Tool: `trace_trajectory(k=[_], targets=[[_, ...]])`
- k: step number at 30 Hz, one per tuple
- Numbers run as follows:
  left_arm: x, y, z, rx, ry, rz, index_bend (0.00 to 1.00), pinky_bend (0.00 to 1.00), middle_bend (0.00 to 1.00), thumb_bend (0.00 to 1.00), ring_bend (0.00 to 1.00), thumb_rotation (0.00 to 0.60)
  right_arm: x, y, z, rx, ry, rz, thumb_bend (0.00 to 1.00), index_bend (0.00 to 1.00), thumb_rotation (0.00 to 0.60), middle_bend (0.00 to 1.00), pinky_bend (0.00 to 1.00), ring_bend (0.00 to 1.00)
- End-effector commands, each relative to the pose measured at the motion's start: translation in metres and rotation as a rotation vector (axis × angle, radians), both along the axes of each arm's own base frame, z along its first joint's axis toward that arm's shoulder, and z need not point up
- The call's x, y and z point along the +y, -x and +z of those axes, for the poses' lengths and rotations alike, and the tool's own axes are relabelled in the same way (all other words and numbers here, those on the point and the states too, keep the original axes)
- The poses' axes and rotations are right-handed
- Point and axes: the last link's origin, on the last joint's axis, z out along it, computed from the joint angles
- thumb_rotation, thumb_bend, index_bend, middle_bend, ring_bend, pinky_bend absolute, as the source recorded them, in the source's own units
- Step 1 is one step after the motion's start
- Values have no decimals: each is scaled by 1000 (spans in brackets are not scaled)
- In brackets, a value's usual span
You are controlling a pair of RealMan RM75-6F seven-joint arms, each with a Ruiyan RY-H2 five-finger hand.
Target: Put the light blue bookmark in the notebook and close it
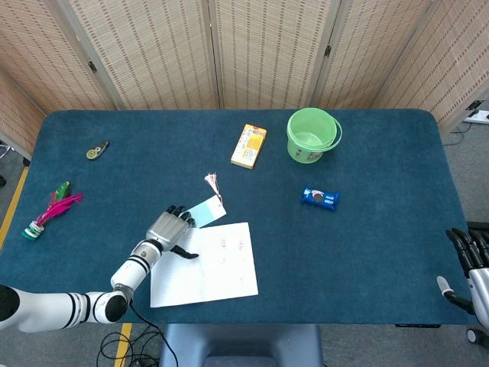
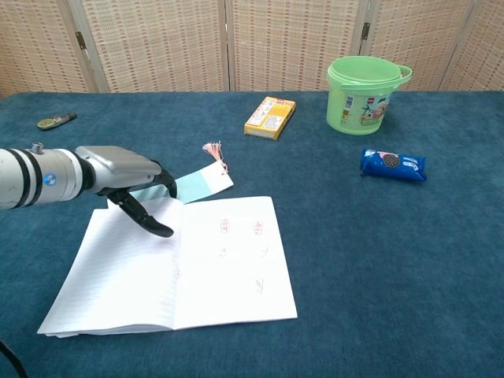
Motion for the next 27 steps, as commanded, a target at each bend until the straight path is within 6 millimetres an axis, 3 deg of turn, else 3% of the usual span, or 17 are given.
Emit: trace_trajectory(k=[1, 11, 19, 27], targets=[[7, 2, 3, 31, -23, 0, 223, 124, 179, 67, 51, 217, 0, 0, 0, 0, 1, 0, 256, 65, 600, 106, 75, 51], [19, 3, 12, -12, -69, 50, 229, 122, 180, 67, 51, 217, 4, 0, 3, -2, 12, 0, 256, 65, 600, 106, 75, 51], [0, -16, 3, -128, 42, 29, 235, 122, 187, 67, 51, 215, 5, 1, 2, -4, 12, -1, 256, 65, 600, 106, 75, 51], [-13, -26, 0, -90, 63, -51, 239, 122, 190, 67, 52, 218, 7, 2, 4, -4, 15, -5, 256, 65, 600, 106, 75, 51]])
